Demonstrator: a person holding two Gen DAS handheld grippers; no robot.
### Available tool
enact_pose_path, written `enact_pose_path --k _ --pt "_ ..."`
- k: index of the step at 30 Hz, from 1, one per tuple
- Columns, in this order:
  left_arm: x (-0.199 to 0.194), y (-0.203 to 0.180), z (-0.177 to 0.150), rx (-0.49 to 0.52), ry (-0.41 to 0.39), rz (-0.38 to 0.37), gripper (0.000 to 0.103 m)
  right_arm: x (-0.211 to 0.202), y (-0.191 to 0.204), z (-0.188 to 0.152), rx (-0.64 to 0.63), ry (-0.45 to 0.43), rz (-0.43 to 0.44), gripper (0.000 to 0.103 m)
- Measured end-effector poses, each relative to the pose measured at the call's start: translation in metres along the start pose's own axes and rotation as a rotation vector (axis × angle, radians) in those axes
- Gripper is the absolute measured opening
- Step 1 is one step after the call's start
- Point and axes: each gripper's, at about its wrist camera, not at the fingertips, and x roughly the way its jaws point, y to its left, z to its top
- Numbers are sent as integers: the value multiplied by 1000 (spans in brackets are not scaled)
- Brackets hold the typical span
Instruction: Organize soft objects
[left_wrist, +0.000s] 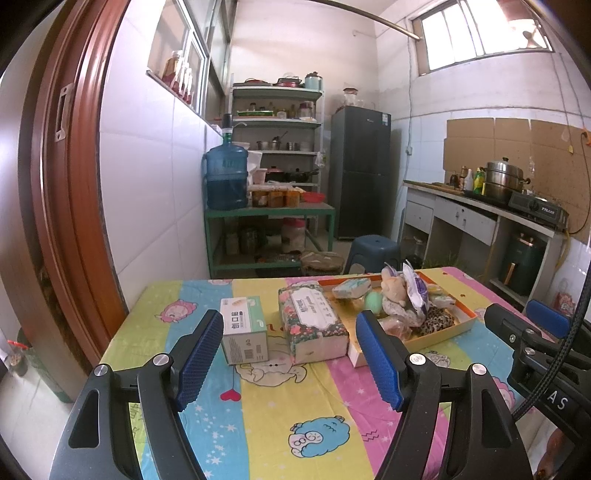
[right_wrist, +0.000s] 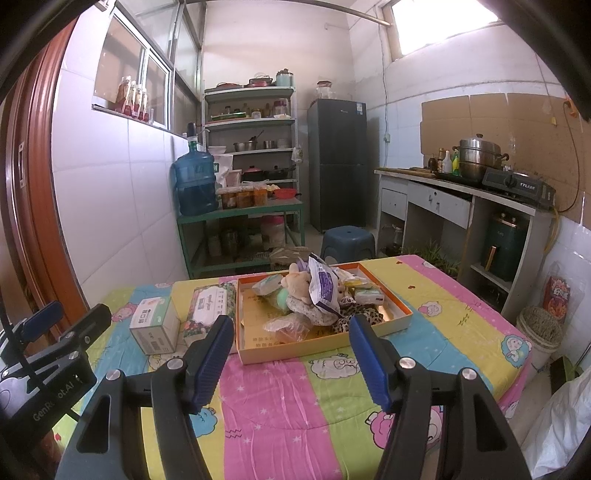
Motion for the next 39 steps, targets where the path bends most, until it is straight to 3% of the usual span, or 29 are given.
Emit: enact_pose_path --k 39 --pt "0 2 -1 1 8 -1 76 6 -2 -11 0 16 6 65"
